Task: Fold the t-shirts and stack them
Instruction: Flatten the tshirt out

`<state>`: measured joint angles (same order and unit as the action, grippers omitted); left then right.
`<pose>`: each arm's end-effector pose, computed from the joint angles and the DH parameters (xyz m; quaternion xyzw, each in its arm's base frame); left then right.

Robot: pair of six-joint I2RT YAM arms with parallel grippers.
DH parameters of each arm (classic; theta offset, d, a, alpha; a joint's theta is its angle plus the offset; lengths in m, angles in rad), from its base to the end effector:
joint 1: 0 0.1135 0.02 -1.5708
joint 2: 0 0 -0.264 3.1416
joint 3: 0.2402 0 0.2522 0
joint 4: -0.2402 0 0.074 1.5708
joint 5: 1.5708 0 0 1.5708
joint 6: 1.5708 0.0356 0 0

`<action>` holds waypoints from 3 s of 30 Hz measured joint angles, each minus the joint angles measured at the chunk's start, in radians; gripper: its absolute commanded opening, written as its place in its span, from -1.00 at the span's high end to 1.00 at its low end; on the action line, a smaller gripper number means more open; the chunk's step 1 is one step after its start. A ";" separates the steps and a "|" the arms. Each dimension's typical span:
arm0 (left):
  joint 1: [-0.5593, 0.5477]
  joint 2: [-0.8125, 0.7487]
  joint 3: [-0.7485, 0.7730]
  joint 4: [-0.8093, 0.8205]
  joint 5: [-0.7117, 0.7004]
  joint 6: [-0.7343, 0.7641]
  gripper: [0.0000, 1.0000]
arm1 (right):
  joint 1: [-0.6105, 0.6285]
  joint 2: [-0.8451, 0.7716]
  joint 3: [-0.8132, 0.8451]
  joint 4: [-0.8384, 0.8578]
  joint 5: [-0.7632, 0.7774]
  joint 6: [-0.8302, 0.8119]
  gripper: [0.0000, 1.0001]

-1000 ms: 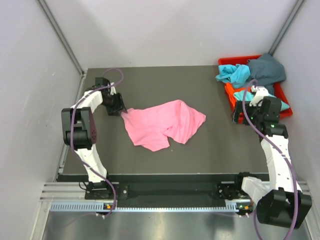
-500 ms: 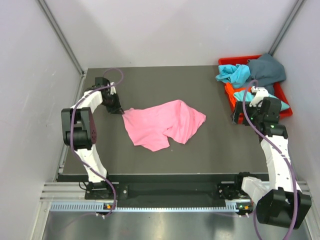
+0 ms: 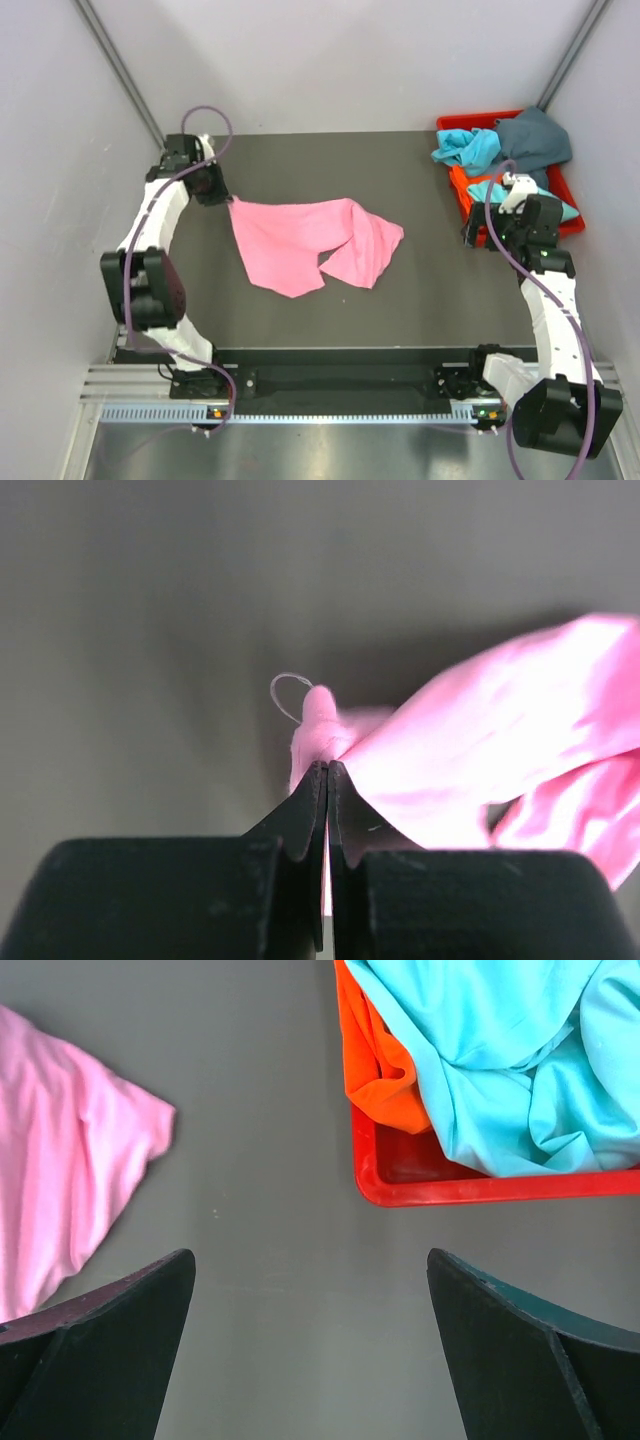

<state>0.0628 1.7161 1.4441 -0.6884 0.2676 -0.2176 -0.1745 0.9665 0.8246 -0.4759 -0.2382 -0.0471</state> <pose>0.3723 0.0140 0.2779 -0.0924 0.9416 -0.1499 0.2871 0.2078 -0.0281 0.2926 0.0018 0.8840 0.0546 0.4643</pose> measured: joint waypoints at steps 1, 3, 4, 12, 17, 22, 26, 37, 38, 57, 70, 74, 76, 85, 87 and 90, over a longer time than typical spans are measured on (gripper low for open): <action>0.005 -0.039 0.014 0.009 -0.013 0.008 1.00 | 0.000 0.000 0.000 0.004 0.000 0.001 -0.99; 0.017 -0.133 0.022 0.049 -0.043 0.024 1.00 | 0.000 0.001 0.000 0.016 -0.002 0.006 -0.98; 0.024 -0.201 0.024 0.080 -0.060 0.039 1.00 | 0.000 0.002 0.000 0.022 -0.005 0.007 -0.98; -0.019 -0.449 0.196 0.256 -0.093 0.063 1.00 | 0.000 0.052 0.022 0.038 -0.033 0.022 -0.98; -0.171 -0.375 0.261 0.316 -0.034 0.029 1.00 | 0.000 0.064 0.058 0.047 -0.037 0.025 -0.98; -0.356 -0.247 0.206 0.311 0.000 0.021 1.00 | 0.000 0.063 0.062 0.057 -0.035 0.023 -0.99; -0.533 -0.156 0.130 0.294 -0.018 0.018 1.00 | -0.002 0.040 0.056 0.057 -0.031 0.022 -0.99; -0.768 0.042 0.191 0.295 -0.015 0.029 -0.38 | -0.033 0.005 0.027 0.055 -0.026 0.019 -0.98; -0.761 0.035 0.194 0.296 -0.042 0.043 -0.39 | -0.033 0.011 0.027 0.056 -0.030 0.017 -0.98; -0.257 -0.170 -0.205 0.181 -0.206 0.050 -0.25 | 0.267 0.631 0.592 -0.134 -0.322 -0.057 -0.87; -0.137 -0.027 -0.209 0.179 -0.135 0.006 -0.23 | 0.502 1.023 0.705 -0.143 -0.354 -0.034 -0.80; -0.134 -0.027 -0.213 0.180 -0.125 0.006 -0.22 | 0.516 1.113 0.772 -0.139 -0.354 -0.020 -0.77; -0.132 -0.027 -0.219 0.181 -0.124 0.005 -0.20 | 0.520 1.146 0.817 -0.136 -0.355 -0.014 -0.77; -0.128 -0.026 -0.257 0.184 -0.113 0.006 -0.17 | 0.527 1.244 0.922 -0.087 -0.357 0.018 -0.68; -0.127 -0.026 -0.267 0.185 -0.111 0.005 -0.16 | 0.532 1.256 0.925 -0.081 -0.357 0.022 -0.64; -0.127 -0.027 -0.277 0.186 -0.108 0.006 -0.15 | 0.539 1.269 0.925 -0.077 -0.358 0.025 -0.56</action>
<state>-0.0639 1.6894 1.1675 -0.5026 0.1600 -0.2119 0.3649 2.2356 1.7500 -0.5529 -0.5961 -0.0219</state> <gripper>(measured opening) 0.581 0.808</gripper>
